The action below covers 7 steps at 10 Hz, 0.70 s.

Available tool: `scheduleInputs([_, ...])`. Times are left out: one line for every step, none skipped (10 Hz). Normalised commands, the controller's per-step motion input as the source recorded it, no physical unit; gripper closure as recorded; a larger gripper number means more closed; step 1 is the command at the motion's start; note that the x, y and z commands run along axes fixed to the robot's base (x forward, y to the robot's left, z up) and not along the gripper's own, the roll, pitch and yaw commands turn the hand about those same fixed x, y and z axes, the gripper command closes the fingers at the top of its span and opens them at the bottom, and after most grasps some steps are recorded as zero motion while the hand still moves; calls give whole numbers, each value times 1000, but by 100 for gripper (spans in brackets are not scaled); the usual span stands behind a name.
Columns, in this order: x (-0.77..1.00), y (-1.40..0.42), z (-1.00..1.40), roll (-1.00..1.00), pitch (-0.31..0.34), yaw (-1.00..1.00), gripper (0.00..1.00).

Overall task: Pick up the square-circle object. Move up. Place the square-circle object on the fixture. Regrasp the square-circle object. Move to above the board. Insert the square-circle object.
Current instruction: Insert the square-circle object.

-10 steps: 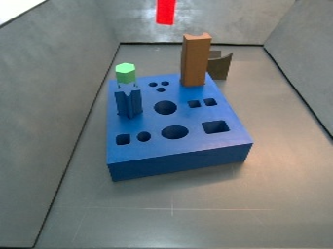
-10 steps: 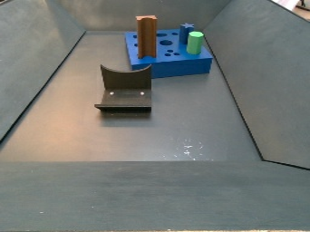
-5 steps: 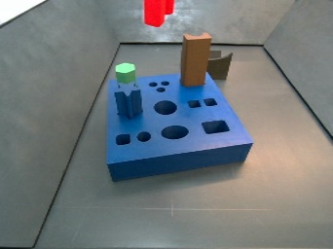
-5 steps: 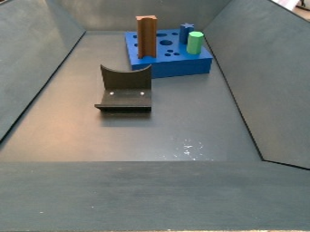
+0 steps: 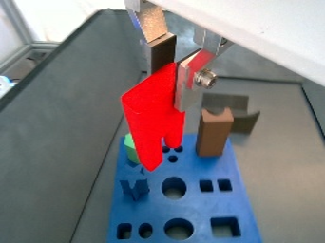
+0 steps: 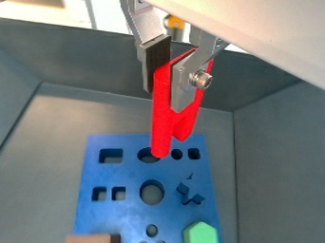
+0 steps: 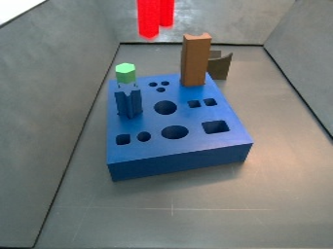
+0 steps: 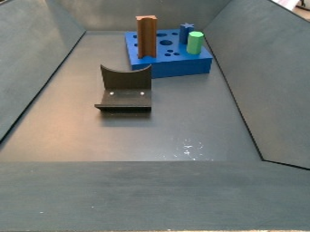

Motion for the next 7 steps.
scheduleInputs([0, -69, -303, -173, -66, -851, 100])
scheduleInputs([0, -71, -306, -173, -67, -851, 100])
scheduleInputs([0, -77, -306, -164, -66, -849, 100])
scheduleInputs([0, -74, -306, -174, -67, -849, 100])
scheduleInputs([0, -111, -274, -180, -69, -811, 100])
scheduleInputs([-23, -434, -349, -149, -110, -549, 100])
scheduleInputs([-31, -589, -386, -127, -124, -429, 100])
